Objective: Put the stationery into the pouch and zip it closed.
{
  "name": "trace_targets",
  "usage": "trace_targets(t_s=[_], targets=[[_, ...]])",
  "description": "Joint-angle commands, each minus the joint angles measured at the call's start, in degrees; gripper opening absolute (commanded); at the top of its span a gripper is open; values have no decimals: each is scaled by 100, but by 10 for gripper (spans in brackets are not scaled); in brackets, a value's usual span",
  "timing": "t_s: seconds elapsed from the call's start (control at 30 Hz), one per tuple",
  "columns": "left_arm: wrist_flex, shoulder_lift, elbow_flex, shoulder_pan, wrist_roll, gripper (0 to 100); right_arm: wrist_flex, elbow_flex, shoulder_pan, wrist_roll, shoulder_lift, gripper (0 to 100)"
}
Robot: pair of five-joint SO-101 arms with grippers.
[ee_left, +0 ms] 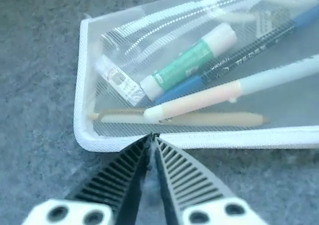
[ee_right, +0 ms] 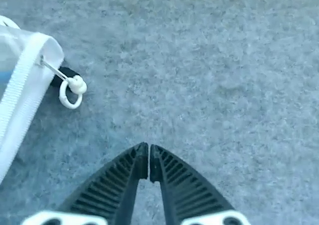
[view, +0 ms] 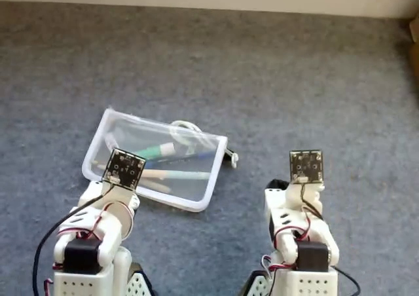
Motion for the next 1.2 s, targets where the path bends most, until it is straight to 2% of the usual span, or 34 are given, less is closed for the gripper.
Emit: trace_targets(t_s=[0.0,0.33,0.6,1.17], targets=[[-26,-57,119,-48,18,7,-251,251,-66,-70,-92,5],[-35,-57,796,-48,18,7,-180,971,-207,-44,-84,5],[18,-40,1138,-57,26,7,796,1051,-180,-44,-84,5],[18,-31,1130,-48,26,7,778,1051,-180,-44,-84,5]])
